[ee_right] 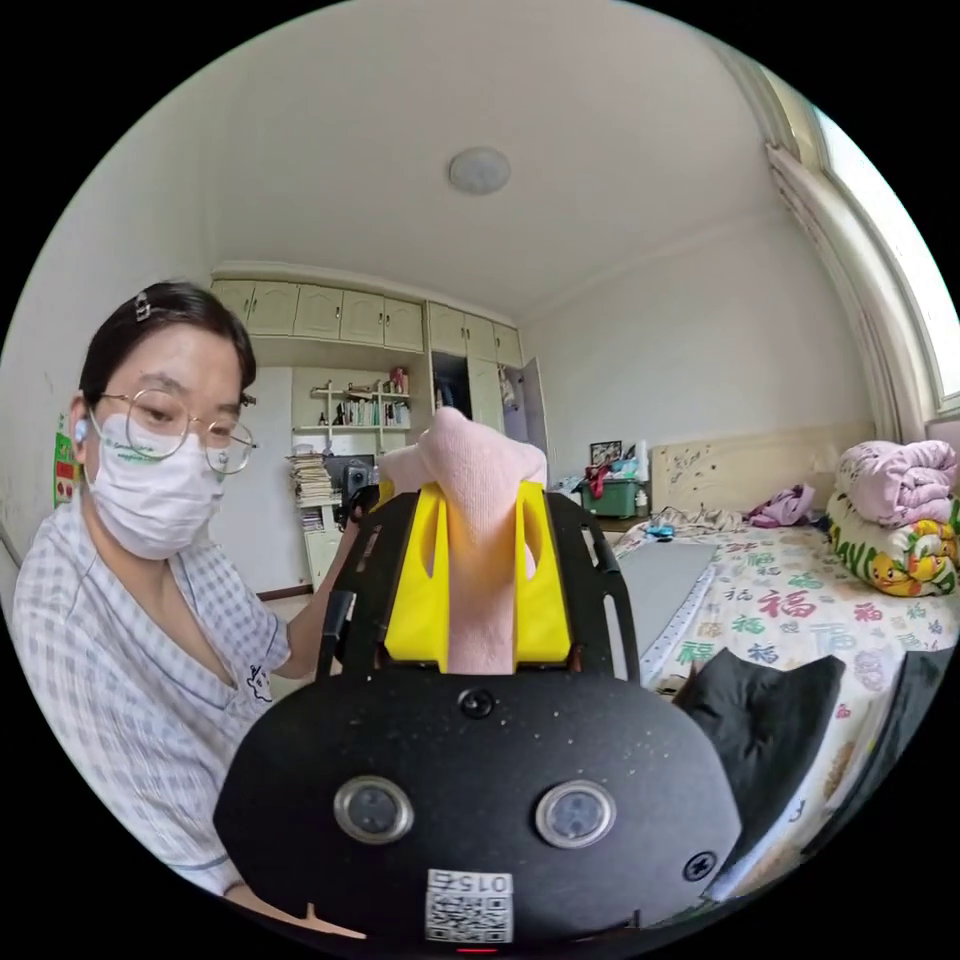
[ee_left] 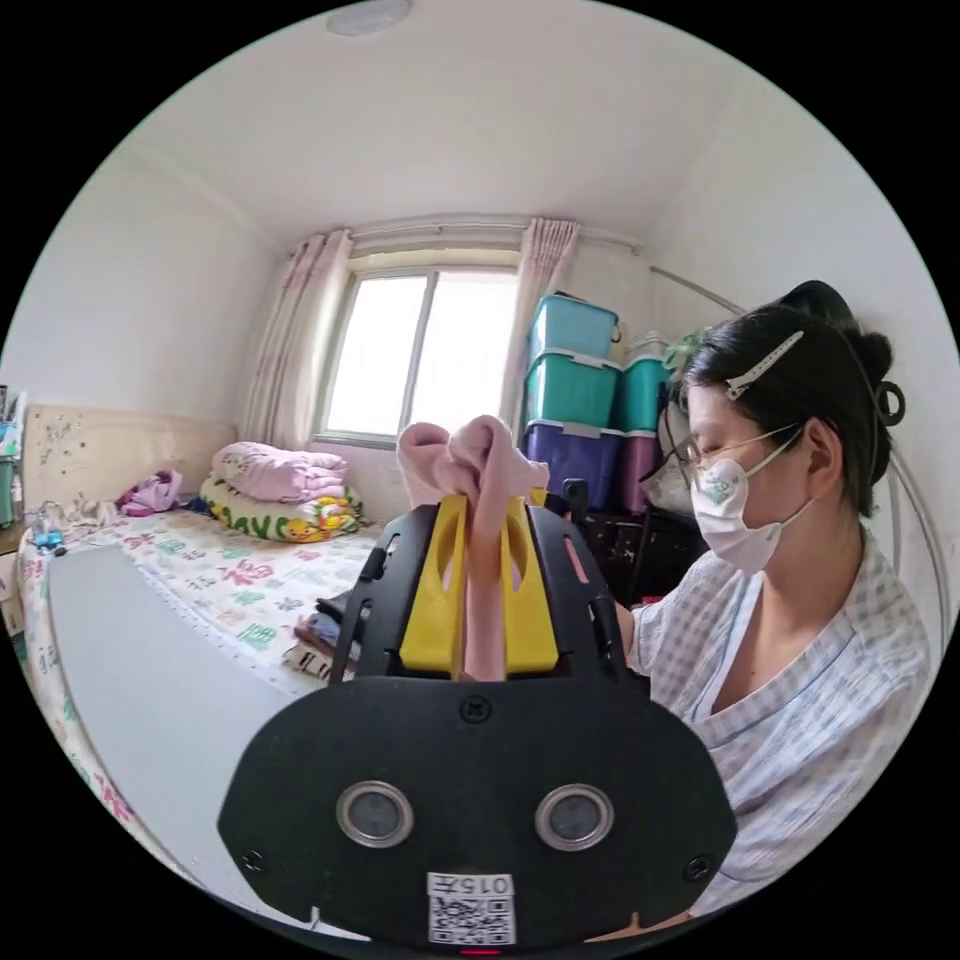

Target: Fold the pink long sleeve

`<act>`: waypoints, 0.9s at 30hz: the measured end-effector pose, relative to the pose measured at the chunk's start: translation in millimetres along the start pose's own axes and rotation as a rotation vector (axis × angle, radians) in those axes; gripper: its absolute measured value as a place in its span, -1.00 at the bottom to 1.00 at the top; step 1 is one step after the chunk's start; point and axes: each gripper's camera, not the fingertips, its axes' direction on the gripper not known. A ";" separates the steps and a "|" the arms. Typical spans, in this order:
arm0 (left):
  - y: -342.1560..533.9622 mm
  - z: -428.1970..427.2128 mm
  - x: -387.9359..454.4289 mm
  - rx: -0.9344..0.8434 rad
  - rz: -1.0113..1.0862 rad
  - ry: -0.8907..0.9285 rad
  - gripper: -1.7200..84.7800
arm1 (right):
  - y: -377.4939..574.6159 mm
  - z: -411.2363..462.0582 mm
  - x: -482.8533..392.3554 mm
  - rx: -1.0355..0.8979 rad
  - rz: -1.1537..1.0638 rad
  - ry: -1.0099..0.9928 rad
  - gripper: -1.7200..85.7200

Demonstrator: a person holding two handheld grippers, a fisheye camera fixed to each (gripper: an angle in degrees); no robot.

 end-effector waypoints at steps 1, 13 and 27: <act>7.4 10.7 3.9 0.007 -0.007 0.049 -0.84 | 9.5 -10.7 -4.9 0.001 -0.004 0.010 -0.72; 107.8 16.3 87.6 0.017 0.072 0.301 -0.84 | 242.7 -118.9 -95.9 0.056 -0.125 -0.022 -0.73; 157.1 -20.7 138.2 0.068 0.234 0.296 -0.85 | 314.7 -90.8 -88.1 0.090 -0.184 -0.214 -0.72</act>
